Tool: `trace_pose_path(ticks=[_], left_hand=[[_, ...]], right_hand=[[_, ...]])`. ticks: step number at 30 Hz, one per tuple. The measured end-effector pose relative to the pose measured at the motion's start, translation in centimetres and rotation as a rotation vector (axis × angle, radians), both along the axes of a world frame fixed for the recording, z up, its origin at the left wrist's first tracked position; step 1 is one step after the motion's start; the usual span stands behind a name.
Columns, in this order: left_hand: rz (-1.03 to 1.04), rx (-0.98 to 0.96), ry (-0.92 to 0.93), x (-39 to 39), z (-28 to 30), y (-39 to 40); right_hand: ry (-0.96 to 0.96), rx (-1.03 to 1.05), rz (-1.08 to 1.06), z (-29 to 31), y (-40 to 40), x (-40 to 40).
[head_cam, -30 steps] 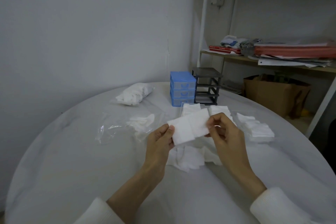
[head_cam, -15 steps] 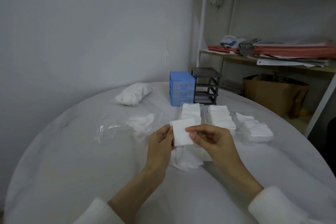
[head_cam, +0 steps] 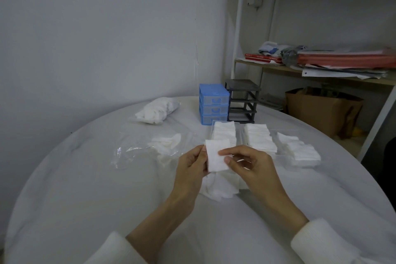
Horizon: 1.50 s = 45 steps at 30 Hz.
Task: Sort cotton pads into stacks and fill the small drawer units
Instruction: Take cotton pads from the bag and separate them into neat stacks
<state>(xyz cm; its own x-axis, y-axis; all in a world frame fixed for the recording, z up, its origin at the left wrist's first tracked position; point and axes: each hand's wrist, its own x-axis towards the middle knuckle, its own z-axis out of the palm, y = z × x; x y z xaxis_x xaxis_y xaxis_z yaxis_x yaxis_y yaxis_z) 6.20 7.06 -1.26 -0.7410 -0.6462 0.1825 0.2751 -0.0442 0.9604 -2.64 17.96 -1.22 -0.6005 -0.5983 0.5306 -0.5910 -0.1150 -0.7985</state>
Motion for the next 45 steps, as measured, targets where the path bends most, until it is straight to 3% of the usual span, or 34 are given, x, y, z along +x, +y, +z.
trace_pose_path(ticks=[20,35,40,45], left_hand=[[-0.059,-0.022,-0.008,0.2,0.1,0.3],[-0.043,0.033,0.026,0.1,-0.2,-0.4],[0.082,-0.14,0.046,0.1,-0.6,-0.8],[0.06,-0.341,0.089,0.3,-0.7,-0.9]], right_hand=[[0.262,0.06,-0.121,-0.7,-0.2,-0.2],[-0.035,-0.007,-0.005,0.1,0.3,0.6],[-0.02,0.011,-0.03,0.1,0.2,0.4],[-0.016,0.019,-0.034,0.1,0.3,0.4]])
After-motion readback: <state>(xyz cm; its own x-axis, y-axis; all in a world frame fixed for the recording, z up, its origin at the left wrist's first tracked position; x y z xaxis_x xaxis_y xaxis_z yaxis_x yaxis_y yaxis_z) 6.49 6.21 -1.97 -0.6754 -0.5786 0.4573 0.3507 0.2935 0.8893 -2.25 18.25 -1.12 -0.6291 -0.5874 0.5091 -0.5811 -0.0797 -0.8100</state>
